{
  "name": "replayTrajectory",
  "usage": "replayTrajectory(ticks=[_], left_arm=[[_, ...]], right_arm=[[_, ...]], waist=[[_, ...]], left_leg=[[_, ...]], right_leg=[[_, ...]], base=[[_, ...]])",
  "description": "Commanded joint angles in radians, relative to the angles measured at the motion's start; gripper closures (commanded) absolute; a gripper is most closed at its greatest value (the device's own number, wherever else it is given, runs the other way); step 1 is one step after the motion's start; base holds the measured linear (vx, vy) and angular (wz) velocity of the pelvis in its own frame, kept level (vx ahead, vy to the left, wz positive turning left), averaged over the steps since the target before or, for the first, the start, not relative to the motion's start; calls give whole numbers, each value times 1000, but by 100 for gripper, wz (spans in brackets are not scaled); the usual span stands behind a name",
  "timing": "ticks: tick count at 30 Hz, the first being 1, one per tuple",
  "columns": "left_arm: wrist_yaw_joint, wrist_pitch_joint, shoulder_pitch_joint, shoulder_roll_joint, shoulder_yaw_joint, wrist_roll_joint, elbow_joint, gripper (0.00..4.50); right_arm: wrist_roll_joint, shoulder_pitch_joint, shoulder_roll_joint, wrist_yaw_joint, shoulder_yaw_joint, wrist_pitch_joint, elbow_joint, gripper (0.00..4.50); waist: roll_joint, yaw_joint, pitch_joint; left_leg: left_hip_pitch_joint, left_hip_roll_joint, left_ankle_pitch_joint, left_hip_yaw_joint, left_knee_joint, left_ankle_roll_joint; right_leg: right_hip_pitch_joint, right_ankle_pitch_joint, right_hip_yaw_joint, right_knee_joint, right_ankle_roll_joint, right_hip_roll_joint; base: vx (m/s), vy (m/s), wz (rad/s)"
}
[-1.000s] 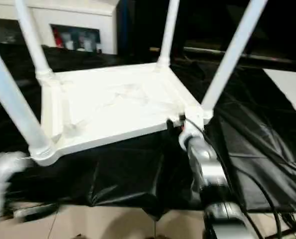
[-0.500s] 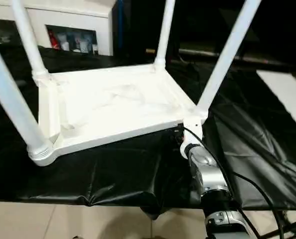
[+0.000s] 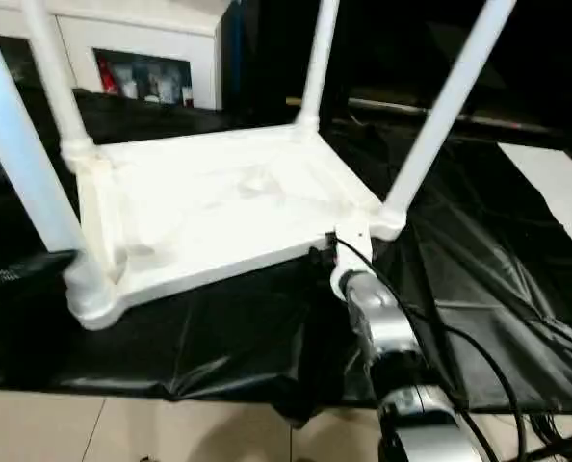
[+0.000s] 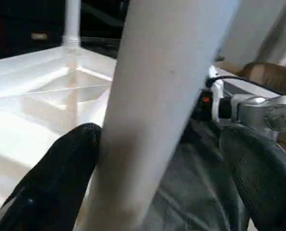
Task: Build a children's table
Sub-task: Rotate table base
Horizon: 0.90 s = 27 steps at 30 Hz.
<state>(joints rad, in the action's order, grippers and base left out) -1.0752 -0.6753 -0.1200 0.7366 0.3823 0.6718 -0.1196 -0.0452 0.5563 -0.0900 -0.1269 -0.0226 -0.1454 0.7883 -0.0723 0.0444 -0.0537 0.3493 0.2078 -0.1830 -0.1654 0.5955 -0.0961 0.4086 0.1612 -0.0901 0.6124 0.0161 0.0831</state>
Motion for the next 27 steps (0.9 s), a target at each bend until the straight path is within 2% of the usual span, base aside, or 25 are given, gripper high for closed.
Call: replayTrajectory(ticks=[1, 4, 5, 7, 9, 11, 12, 13, 14, 16, 17, 18, 19, 20, 21, 22, 23, 24, 26, 27], left_arm=[[20, -1, -30, -27, -75, 2, -20, 5], [31, -21, -52, -56, -119, 18, -55, 5], [20, -62, -68, -89, -179, 50, -117, 5], [14, -72, -71, -95, -198, 58, -136, 5], [12, -116, -92, -121, -264, 97, -194, 5], [11, -122, -108, -135, -315, 91, -217, 5], [12, -117, -123, -145, -356, 71, -225, 5], [13, -114, -138, -158, -393, 53, -227, 5], [21, -100, -173, -191, -450, 14, -212, 5], [29, -66, -216, -228, -512, -55, -169, 5], [30, -56, -227, -236, -528, -76, -157, 5], [34, -22, -251, -250, -569, -134, -124, 5], [34, -22, -251, -250, -569, -134, -124, 5], [63, 61, -302, -273, -648, -250, -38, 5], [81, 99, -325, -285, -680, -298, 4, 5], [107, 123, -346, -304, -692, -324, 44, 5], [138, 148, -367, -325, -698, -347, 83, 5], [191, 193, -402, -354, -704, -391, 151, 5], [233, 233, -434, -367, -718, -429, 205, 5], [251, 264, -451, -368, -731, -458, 235, 5]], right_arm=[[4, 37, 16, -9, 15, 25, 29, 68], [10, 56, 28, -18, 24, 34, 54, 68], [8, 77, 45, -36, 29, 46, 73, 68], [9, 84, 50, -41, 31, 52, 80, 68], [11, 104, 66, -64, 37, 72, 104, 68], [14, 112, 74, -72, 42, 78, 111, 68], [13, 117, 79, -83, 46, 83, 113, 68], [12, 121, 83, -93, 49, 88, 118, 68], [16, 128, 90, -108, 58, 96, 123, 68], [21, 132, 95, -122, 68, 99, 122, 68], [22, 133, 96, -127, 70, 100, 123, 68], [23, 135, 97, -136, 72, 101, 124, 68], [23, 135, 97, -136, 72, 101, 124, 68], [22, 138, 100, -156, 71, 111, 126, 68], [22, 139, 101, -164, 70, 115, 128, 68], [23, 138, 101, -165, 69, 116, 129, 68], [24, 138, 100, -164, 69, 116, 130, 68], [27, 137, 97, -157, 67, 117, 130, 68], [28, 137, 92, -150, 63, 122, 134, 68], [26, 137, 88, -147, 58, 123, 136, 68]], waist=[[40, 2, 54], [36, -3, 55], [36, -5, 56], [34, -5, 56], [31, -5, 57], [27, -5, 58], [27, -6, 57], [22, -9, 57], [26, -8, 55], [27, -6, 58], [24, -7, 59], [23, -8, 59], [24, -8, 58], [24, -9, 58], [23, -7, 61], [27, -7, 63], [31, -6, 63], [28, -7, 62], [29, -4, 65], [35, -4, 66]], left_leg=[[-11, 14, -382, 3, -87, -62], [-9, 15, -386, 4, -87, -63], [-6, 16, -369, 4, -86, -62], [-7, 17, -364, 3, -85, -63], [-9, 17, -370, 2, -85, -63], [-4, 16, -360, 2, -85, -61], [-1, 16, -355, 2, -85, -62], [7, 15, -344, 4, -86, -61], [1, 15, -353, 3, -82, -62], [-6, 15, -347, 1, -79, -63], [0, 14, -332, 1, -80, -60], [3, 14, -325, 1, -81, -57], [6, 13, -325, 3, -81, -56], [7, 13, -329, 3, -81, -55], [-1, 11, -337, 2, -75, -50], [3, 11, -321, 4, -77, -52], [2, 12, -308, 2, -77, -52], [2, 11, -308, 1, -77, -49], [3, 13, -298, 2, -76, -49], [6, 11, -294, 3, -78, -47]], right_leg=[[-37, 330, 53, -70, 153, 46], [-39, 360, 52, -72, 144, 48], [-41, 343, 53, -68, 151, 49], [-41, 329, 52, -68, 153, 47], [-38, 323, 52, -65, 164, 46], [-42, 326, 52, -65, 159, 47], [-45, 326, 52, -65, 156, 48], [-50, 346, 52, -66, 142, 48], [-42, 398, 54, -75, 121, 49], [-39, 391, 56, -77, 121, 48], [-43, 374, 56, -74, 119, 46], [-44, 373, 56, -75, 116, 46], [-46, 387, 55, -76, 108, 46], [-45, 398, 55, -77, 105, 47], [-40, 431, 56, -85, 85, 48], [-44, 410, 57, -80, 91, 48], [-41, 378, 56, -79, 100, 45], [-42, 372, 56, -81, 107, 44], [-45, 321, 55, -75, 129, 44], [-50, 307, 55, -73, 135, 44]], base=[[0, 0, 0], [0, 0, 0], [0, 0, 0], [0, 0, 0], [0, 0, 0], [0, 0, 0], [0, 0, 0], [0, 0, 0], [0, 0, 0], [0, 0, 0], [0, 0, 0], [0, 0, 0], [0, 0, 0], [0, 0, 0], [0, 0, 0], [0, 0, 0], [0, 0, 0], [0, 0, 0], [0, 0, 0], [0, 0, 0]])
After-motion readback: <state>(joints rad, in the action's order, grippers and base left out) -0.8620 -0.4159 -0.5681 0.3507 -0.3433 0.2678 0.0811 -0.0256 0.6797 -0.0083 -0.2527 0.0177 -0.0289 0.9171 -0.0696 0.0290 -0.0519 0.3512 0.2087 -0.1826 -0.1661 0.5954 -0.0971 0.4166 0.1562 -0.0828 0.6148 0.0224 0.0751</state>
